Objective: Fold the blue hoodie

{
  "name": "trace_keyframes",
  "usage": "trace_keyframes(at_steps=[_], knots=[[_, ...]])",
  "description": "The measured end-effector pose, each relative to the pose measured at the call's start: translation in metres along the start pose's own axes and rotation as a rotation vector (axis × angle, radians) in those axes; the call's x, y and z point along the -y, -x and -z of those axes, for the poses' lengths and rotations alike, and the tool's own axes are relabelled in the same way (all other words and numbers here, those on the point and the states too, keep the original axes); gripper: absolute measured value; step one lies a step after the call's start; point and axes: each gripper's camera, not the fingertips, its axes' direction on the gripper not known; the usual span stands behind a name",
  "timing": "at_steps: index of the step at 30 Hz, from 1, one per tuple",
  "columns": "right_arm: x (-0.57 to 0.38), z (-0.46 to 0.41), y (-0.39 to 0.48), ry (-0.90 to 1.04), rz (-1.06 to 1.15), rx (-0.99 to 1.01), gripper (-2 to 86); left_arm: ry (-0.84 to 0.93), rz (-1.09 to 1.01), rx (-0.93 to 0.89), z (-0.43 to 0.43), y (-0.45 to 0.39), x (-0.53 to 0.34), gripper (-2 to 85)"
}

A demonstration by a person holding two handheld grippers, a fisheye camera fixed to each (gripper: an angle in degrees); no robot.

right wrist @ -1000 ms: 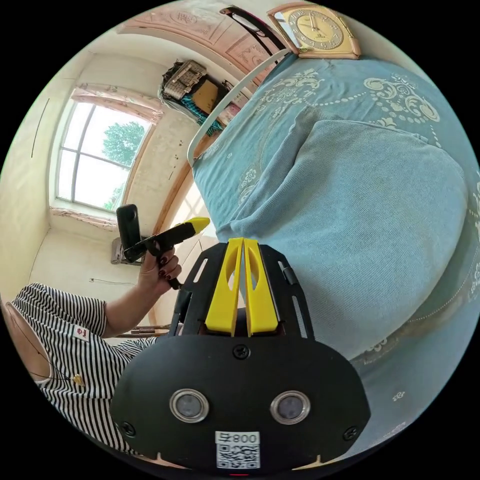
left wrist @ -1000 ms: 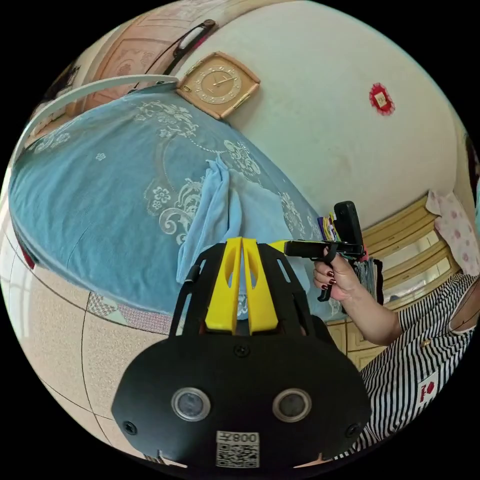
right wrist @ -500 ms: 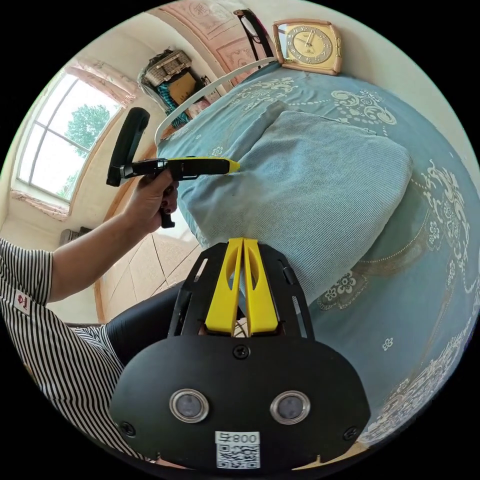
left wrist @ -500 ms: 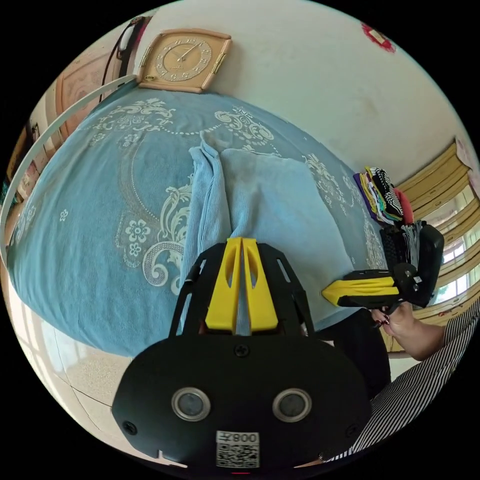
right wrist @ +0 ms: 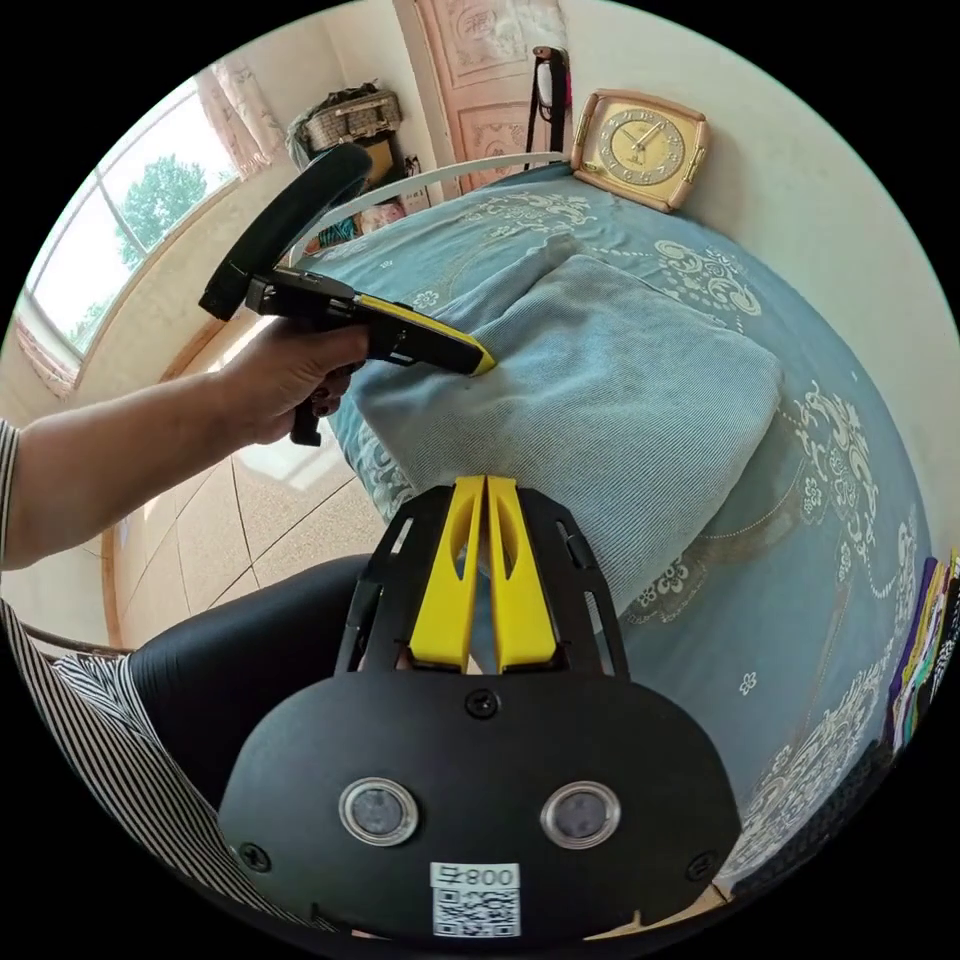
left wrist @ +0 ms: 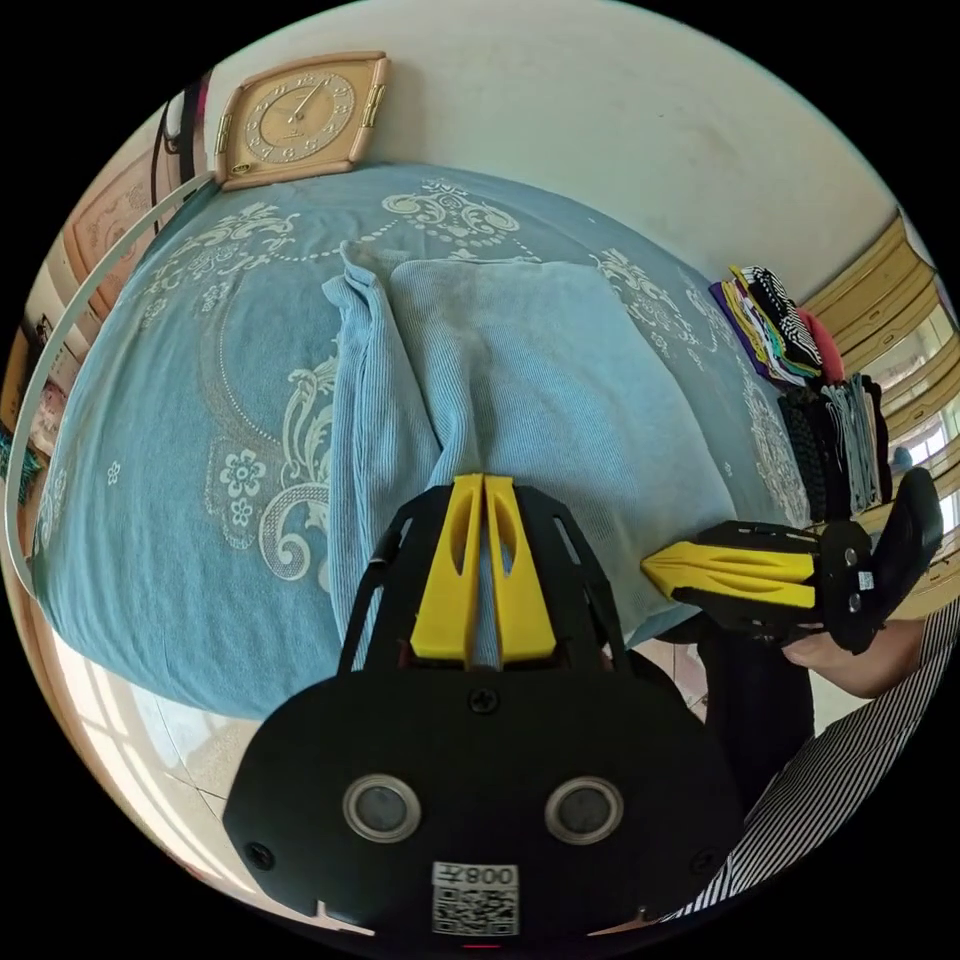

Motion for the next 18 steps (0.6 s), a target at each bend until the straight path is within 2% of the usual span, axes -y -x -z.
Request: trace_keyframes(at_steps=[3, 5, 7, 10, 13, 18], knots=[[-0.005, 0.024, -0.020, -0.007, -0.067, 0.124, 0.1, -0.104, -0.005, -0.029, 0.026, -0.021, -0.007, 0.1], [-0.017, 0.045, -0.032, -0.079, -0.110, 0.184, 0.1, -0.155, -0.014, -0.005, 0.038, -0.041, -0.018, 0.2], [-0.033, 0.056, -0.045, -0.117, -0.172, 0.173, 0.1, -0.127, -0.019, 0.016, 0.032, -0.053, -0.024, 0.2], [-0.052, 0.034, -0.067, -0.017, -0.247, 0.196, 0.1, 0.006, 0.005, 0.007, 0.001, -0.061, -0.026, 0.2], [-0.061, 0.028, -0.087, -0.024, -0.315, 0.278, 0.1, 0.002, 0.075, -0.057, 0.005, -0.064, -0.026, 0.2], [-0.087, 0.057, -0.117, -0.071, -0.377, 0.344, 0.1, -0.100, 0.004, -0.062, 0.035, -0.100, -0.039, 0.3]])
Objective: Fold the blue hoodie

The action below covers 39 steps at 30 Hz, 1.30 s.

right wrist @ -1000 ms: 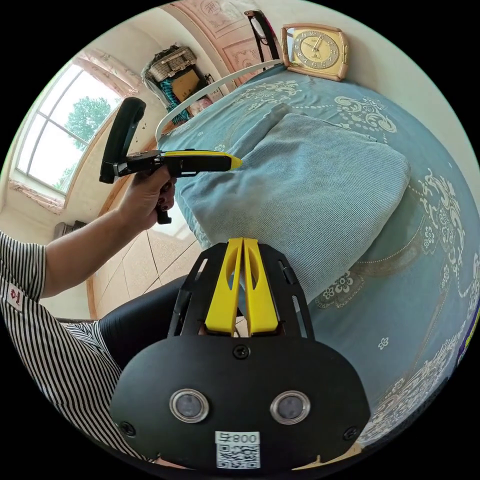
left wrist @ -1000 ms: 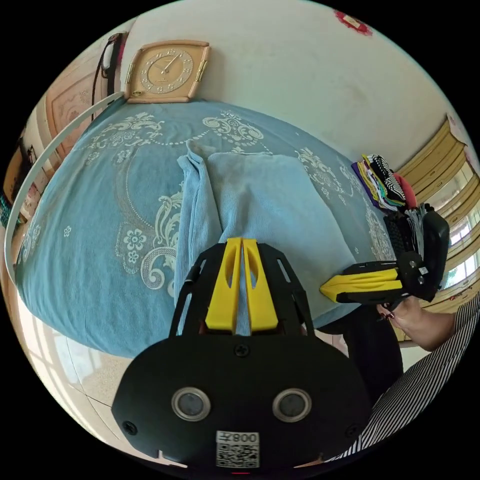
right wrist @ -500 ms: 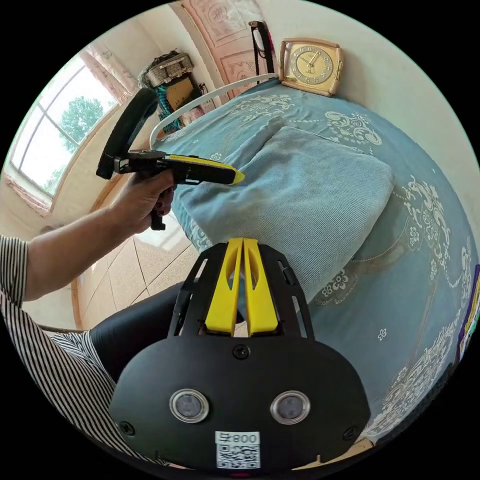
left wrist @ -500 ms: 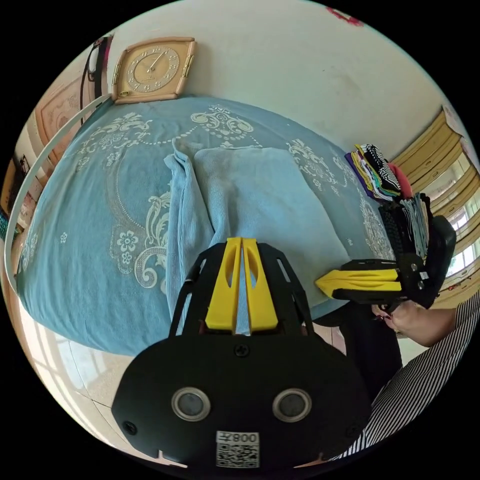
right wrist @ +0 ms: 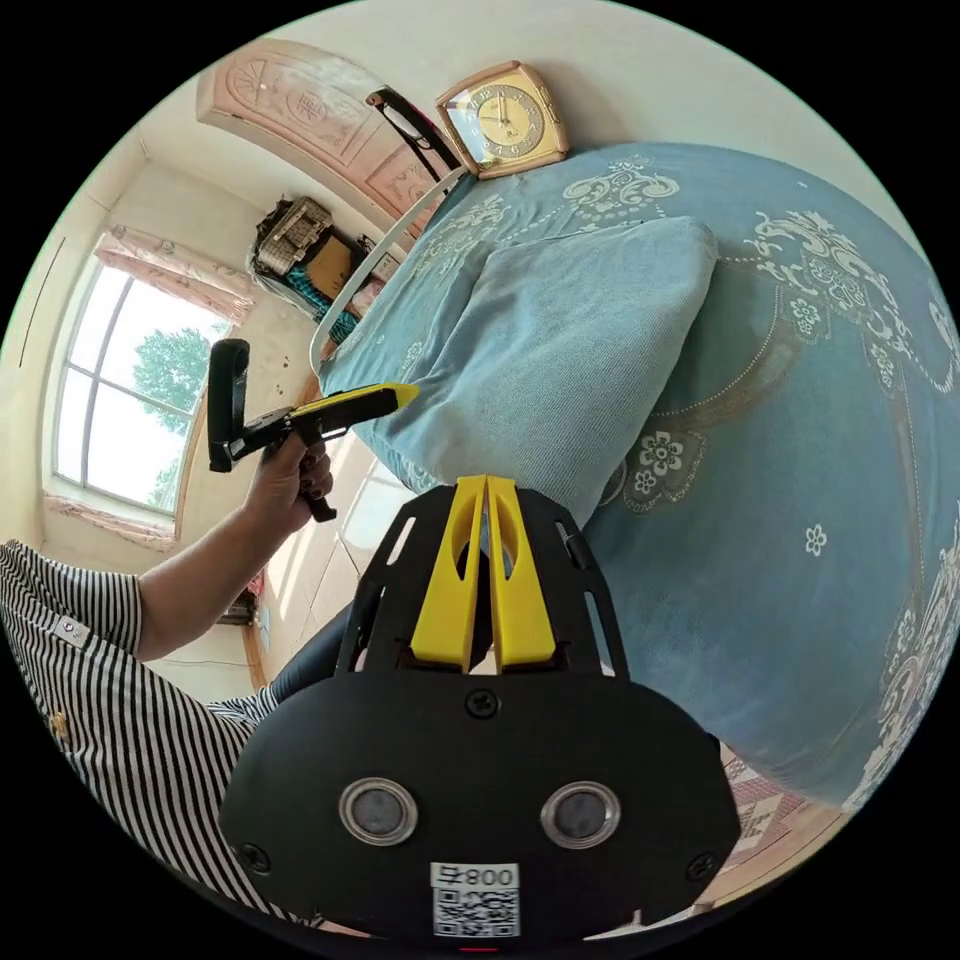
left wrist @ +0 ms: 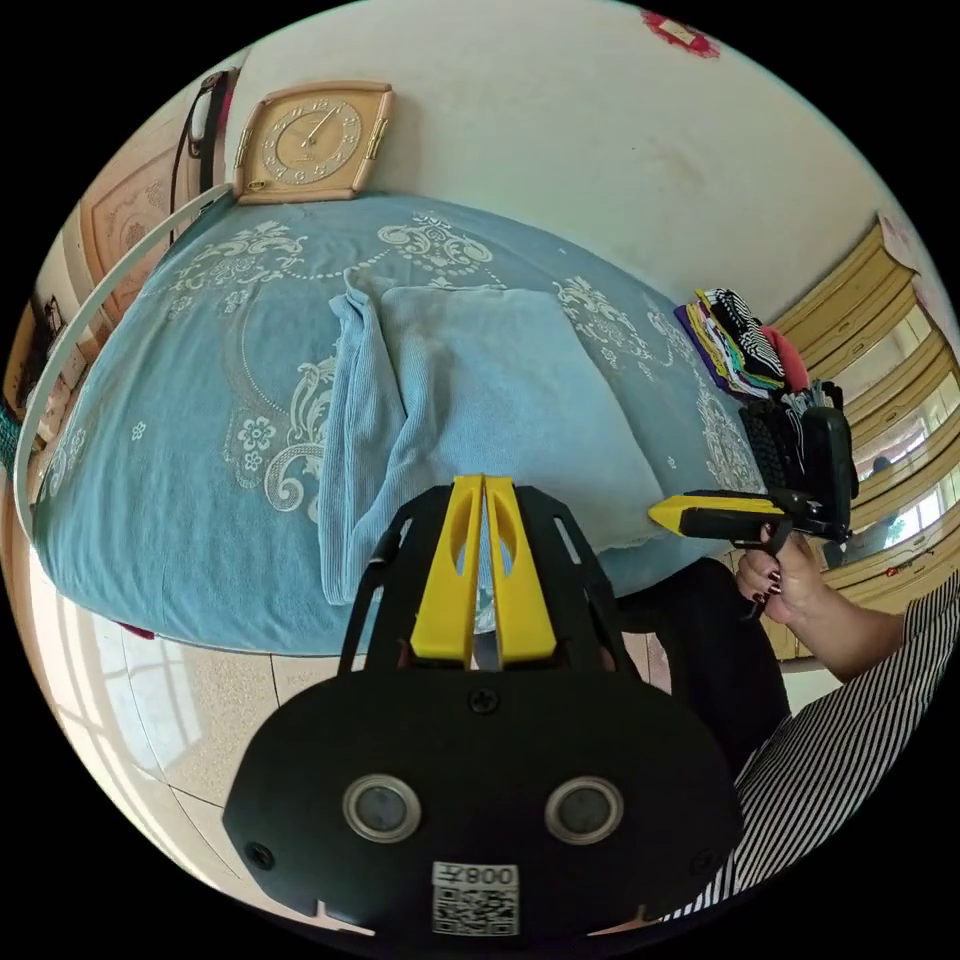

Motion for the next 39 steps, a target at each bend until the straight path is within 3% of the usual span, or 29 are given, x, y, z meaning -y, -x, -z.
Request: trace_keyframes(at_steps=[4, 6, 9, 14, 18, 23, 28, 30, 35, 39], knots=[[-0.026, 0.028, -0.041, -0.114, -0.136, 0.080, 0.1, -0.037, -0.104, -0.054, 0.005, -0.046, -0.014, 0.3], [-0.029, 0.022, -0.061, -0.081, -0.180, 0.094, 0.1, -0.006, -0.148, -0.045, -0.006, -0.067, -0.016, 0.3], [-0.026, 0.014, -0.078, -0.053, -0.193, 0.114, 0.2, 0.186, -0.153, 0.007, -0.048, -0.085, -0.016, 0.4], [-0.034, 0.044, -0.105, -0.083, -0.222, 0.179, 1.0, 0.086, -0.139, -0.099, -0.040, -0.108, -0.028, 1.6], [-0.057, 0.054, -0.160, -0.130, -0.361, 0.407, 3.6, 0.072, -0.265, -0.091, -0.040, -0.147, -0.036, 6.0], [-0.063, 0.050, -0.195, -0.113, -0.427, 0.528, 8.0, 0.124, -0.525, 0.073, -0.069, -0.218, -0.041, 13.1], [-0.060, 0.052, -0.217, -0.107, -0.464, 0.586, 12.0, 0.122, -0.671, 0.387, -0.106, -0.252, -0.066, 9.4], [-0.058, 0.051, -0.226, -0.100, -0.478, 0.631, 13.3, 0.118, -0.669, 0.415, -0.110, -0.252, -0.070, 7.5], [-0.048, 0.047, -0.238, -0.091, -0.494, 0.684, 14.5, 0.111, -0.522, 0.228, -0.095, -0.217, -0.063, 3.8], [-0.033, 0.044, -0.243, -0.079, -0.496, 0.725, 15.9, 0.086, -0.513, 0.215, -0.089, -0.202, -0.067, 2.8]])
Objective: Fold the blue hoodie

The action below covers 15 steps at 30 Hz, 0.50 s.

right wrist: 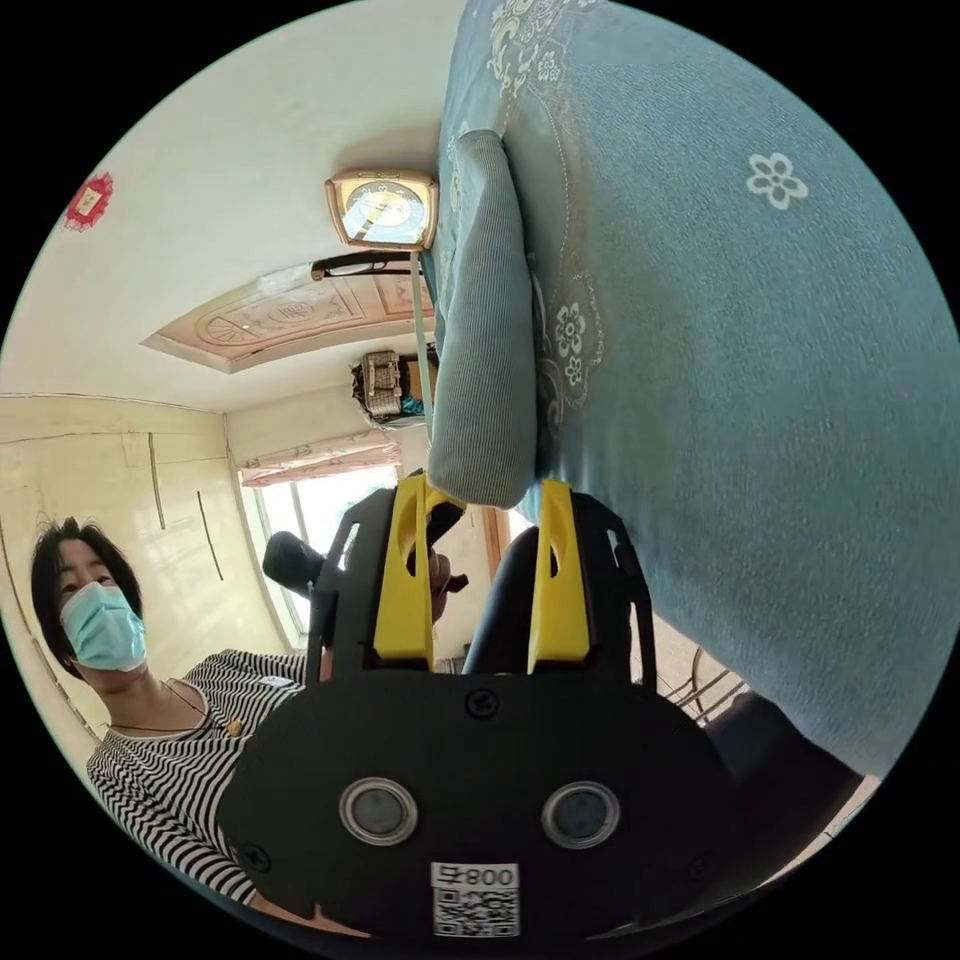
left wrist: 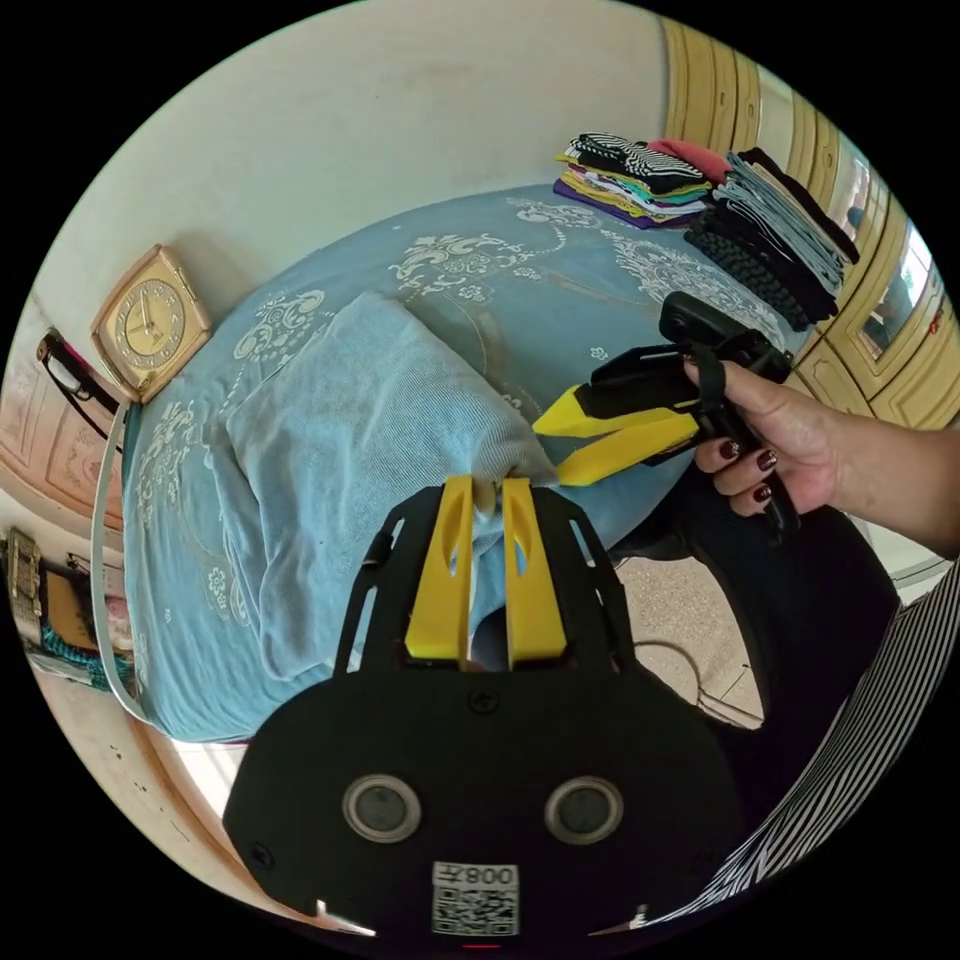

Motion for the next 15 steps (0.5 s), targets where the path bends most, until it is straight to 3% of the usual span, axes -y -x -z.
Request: trace_keyframes(at_steps=[10, 15], knots=[[0.034, -0.024, 0.006, 0.053, -0.025, 0.012, 15.7, -0.024, 0.038, -0.018, -0.014, 0.050, -0.048, 5.0], [0.038, -0.020, 0.007, 0.066, -0.042, 0.011, 12.0, -0.082, 0.275, -0.160, -0.011, 0.114, -0.103, 3.7]])
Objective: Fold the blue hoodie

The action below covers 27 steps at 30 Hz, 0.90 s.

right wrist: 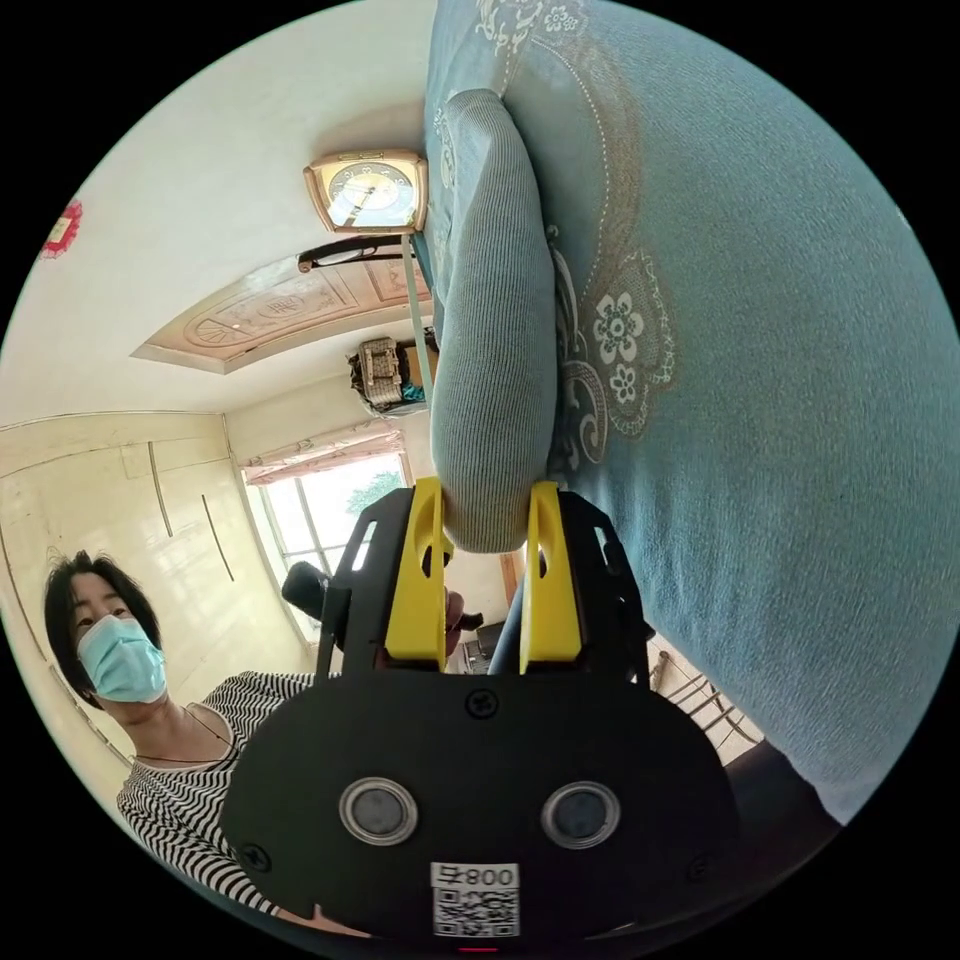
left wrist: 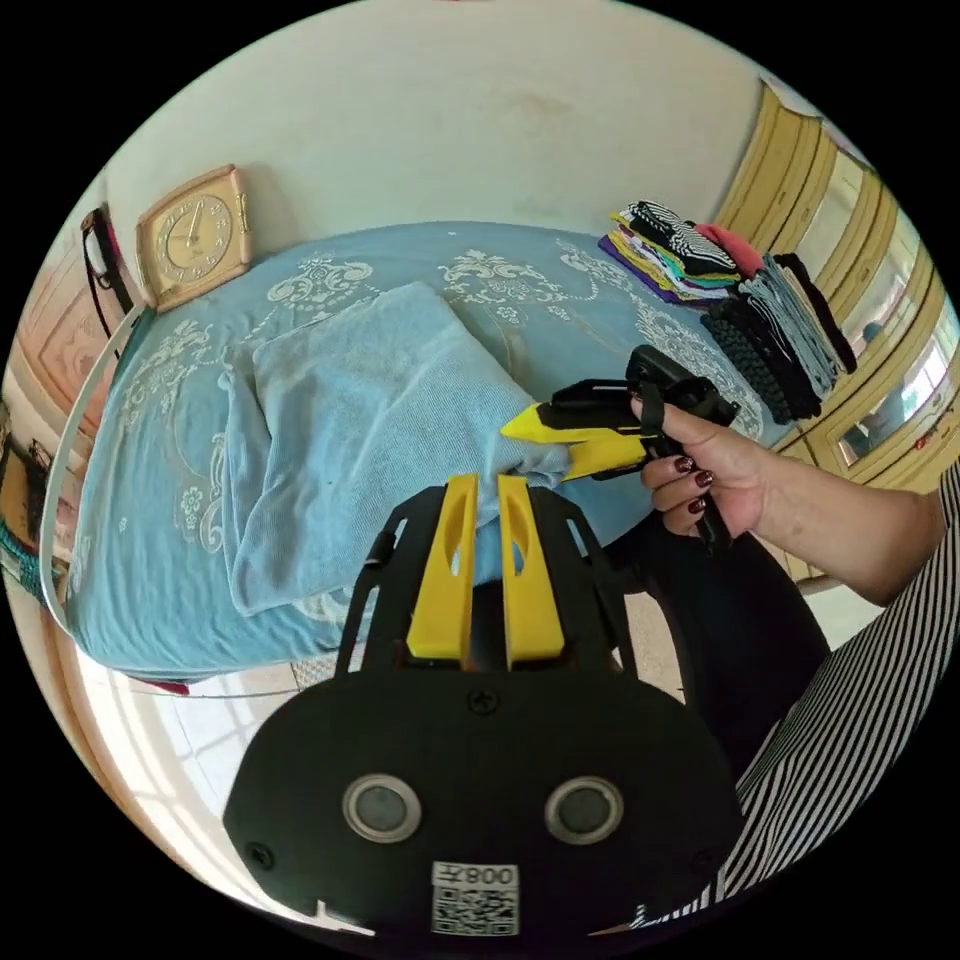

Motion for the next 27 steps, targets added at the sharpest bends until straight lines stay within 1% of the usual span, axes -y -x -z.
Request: trace_keyframes(at_steps=[2, 3, 5, 6, 8, 10, 11, 15, 19, 23, 27], knots=[[0.000, 0.001, 0.005, 0.001, 0.009, -0.005, 11.2, -0.025, 0.193, -0.187, 0.001, 0.057, -0.029, 3.9], [0.001, 0.000, 0.010, 0.003, 0.016, -0.002, 10.9, -0.029, 0.246, -0.243, -0.001, 0.073, -0.038, 4.2], [0.003, 0.000, 0.020, 0.005, 0.035, 0.001, 10.6, -0.077, 0.454, -0.461, -0.011, 0.132, -0.075, 5.7], [0.003, 0.000, 0.026, 0.005, 0.048, 0.002, 10.4, -0.095, 0.510, -0.519, -0.014, 0.147, -0.085, 6.2], [0.004, 0.000, 0.035, 0.004, 0.062, 0.015, 10.2, -0.191, 0.712, -0.687, -0.029, 0.195, -0.123, 7.7], [0.004, 0.001, 0.041, 0.000, 0.066, 0.037, 10.1, -0.283, 0.824, -0.785, -0.038, 0.224, -0.147, 8.8], [0.005, 0.001, 0.045, -0.003, 0.067, 0.055, 10.0, -0.315, 0.879, -0.813, -0.043, 0.239, -0.159, 9.6], [0.008, -0.002, 0.058, 0.003, 0.085, 0.072, 9.8, -0.394, 0.969, -0.897, -0.057, 0.277, -0.184, 11.5], [0.009, -0.005, 0.066, 0.006, 0.095, 0.073, 9.7, -0.545, 1.057, -1.013, -0.067, 0.313, -0.212, 12.5], [0.008, -0.006, 0.070, 0.004, 0.093, 0.086, 9.6, -0.577, 1.151, -1.046, -0.076, 0.340, -0.244, 13.0], [0.005, -0.007, 0.072, -0.006, 0.084, 0.114, 9.6, -0.569, 1.152, -1.057, -0.079, 0.358, -0.255, 13.5]])
